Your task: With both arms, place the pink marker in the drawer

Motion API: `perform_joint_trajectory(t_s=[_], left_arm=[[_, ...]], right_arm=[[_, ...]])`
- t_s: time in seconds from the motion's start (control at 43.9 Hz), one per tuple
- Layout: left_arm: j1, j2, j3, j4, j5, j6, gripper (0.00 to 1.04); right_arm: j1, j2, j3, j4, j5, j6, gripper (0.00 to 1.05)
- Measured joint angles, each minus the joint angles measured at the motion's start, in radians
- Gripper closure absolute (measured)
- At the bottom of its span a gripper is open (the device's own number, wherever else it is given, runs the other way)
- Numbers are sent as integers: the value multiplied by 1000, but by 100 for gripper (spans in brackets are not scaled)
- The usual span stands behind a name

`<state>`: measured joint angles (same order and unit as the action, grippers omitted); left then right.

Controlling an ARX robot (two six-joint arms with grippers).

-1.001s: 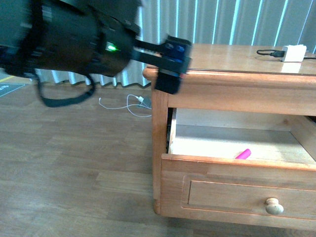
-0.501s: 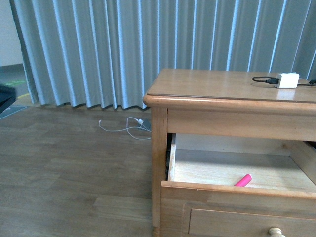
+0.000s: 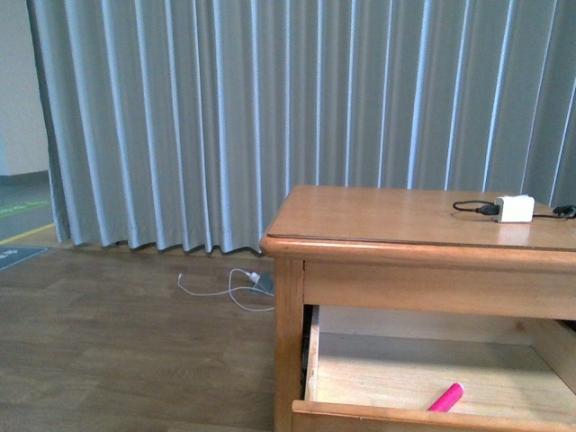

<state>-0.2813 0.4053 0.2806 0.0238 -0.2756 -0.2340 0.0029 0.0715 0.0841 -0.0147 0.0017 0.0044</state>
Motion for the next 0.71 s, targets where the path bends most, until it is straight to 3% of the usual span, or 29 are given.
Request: perform_joint_trajectory(t_s=[0.068,0.296,0.364,0.455,0.614,0.705], left_arm=[[35,-39,-67,115,45,113,26],[146,-136,-159,124,154,215,76],[217,-158,-172,116,246,219,87],[270,-177,-187,111,261,222,101],[277,-216,-208,95,274,227,101],[279,-332,-221,-24,276,227,101]], right_arm=[[0,0,0,0,1,0,9],[0,0,0,0,0,0,9],[0,0,0,0,0,0,9],[0,0,0,0,1,0,9],[0,0,0,0,0,0,9],[0,0,0,0,1,0,9]])
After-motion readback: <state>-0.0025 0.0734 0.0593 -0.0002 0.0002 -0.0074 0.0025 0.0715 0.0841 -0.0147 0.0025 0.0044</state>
